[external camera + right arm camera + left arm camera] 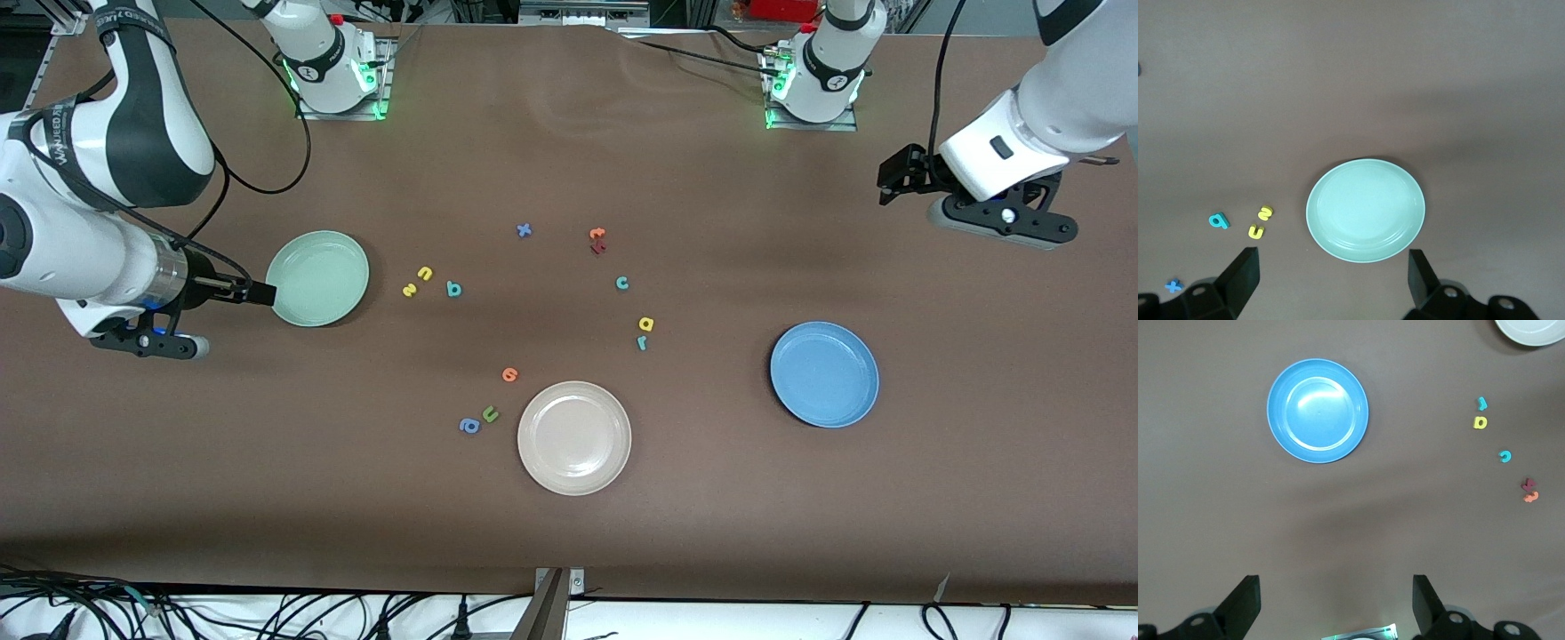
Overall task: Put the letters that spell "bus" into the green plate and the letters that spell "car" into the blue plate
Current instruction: 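Grasp the yellow letter with the right gripper while the left gripper grasps the teal letter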
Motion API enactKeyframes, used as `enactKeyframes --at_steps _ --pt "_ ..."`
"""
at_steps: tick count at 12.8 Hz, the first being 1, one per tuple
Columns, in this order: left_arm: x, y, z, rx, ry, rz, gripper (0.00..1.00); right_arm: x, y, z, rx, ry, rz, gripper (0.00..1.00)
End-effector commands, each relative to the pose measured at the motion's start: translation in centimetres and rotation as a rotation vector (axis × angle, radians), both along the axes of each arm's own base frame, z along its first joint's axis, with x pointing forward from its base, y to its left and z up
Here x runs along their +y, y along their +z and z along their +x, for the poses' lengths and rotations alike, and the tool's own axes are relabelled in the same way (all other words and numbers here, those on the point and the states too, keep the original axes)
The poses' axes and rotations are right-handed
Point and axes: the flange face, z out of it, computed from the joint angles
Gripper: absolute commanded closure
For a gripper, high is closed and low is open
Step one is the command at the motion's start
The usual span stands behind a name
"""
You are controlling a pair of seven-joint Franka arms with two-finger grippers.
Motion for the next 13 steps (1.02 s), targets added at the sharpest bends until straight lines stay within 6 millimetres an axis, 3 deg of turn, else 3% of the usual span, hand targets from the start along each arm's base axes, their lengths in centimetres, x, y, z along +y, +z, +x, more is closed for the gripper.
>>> enactKeyframes --at_steps 1,5,7,9,11,13 --pt "-4.1 -2.0 0.2 0.049 -0.059 -0.004 0.00 2.4 0.1 -0.9 0.011 -0.060 -0.007 0.02" --pt "-11.7 -8.5 1.6 0.091 -0.018 -0.029 0.00 8.1 -1.9 -2.3 0.015 -0.184 -0.022 0.02" --pt "-17.4 -12.1 1.8 0.071 0.039 -0.060 0.00 10.8 -4.3 -3.9 0.020 -0.232 -0.034 0.02" --pt "-23.8 -15.4 0.8 0.028 0.141 -0.056 0.00 12.9 -6.4 -5.5 0.025 -0.274 -0.047 0.02" --pt "-26.8 -19.4 0.0 0.030 0.172 -0.012 0.00 13.8 -8.6 -6.9 0.034 -0.289 -0.050 0.02" --pt "-27.9 -24.5 -0.1 0.073 0.158 0.003 0.00 14.3 -11.1 -8.6 0.039 -0.297 -0.053 0.02"
